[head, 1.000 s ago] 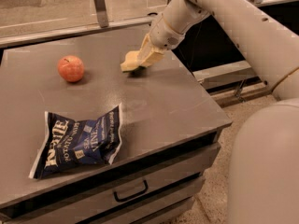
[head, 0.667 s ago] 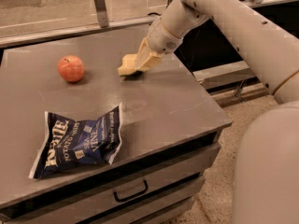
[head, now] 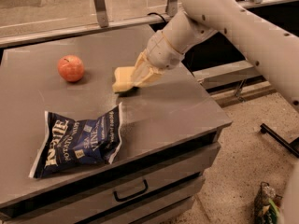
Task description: Move sponge near blue chip bag
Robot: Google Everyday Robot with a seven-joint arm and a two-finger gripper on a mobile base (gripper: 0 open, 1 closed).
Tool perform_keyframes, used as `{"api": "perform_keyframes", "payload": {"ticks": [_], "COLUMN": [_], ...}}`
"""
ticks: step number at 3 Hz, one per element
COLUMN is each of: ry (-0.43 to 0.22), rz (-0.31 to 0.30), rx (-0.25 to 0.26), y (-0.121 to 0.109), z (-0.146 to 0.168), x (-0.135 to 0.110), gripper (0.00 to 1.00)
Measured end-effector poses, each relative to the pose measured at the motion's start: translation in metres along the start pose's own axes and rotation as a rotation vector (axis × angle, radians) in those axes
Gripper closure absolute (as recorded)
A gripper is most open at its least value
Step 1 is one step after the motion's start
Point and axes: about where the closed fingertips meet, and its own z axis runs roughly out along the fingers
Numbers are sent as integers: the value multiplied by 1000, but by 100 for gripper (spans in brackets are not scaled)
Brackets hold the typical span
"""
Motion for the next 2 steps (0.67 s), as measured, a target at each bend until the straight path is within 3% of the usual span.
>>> {"api": "perform_keyframes", "payload": {"ticks": [1, 2], "ry": [-31, -50], "rz": [-127, -186], "rx": [-33, -82], "y": [47, 89], "z": [-12, -15], "x": [-41, -70], "gripper": [100, 82]}}
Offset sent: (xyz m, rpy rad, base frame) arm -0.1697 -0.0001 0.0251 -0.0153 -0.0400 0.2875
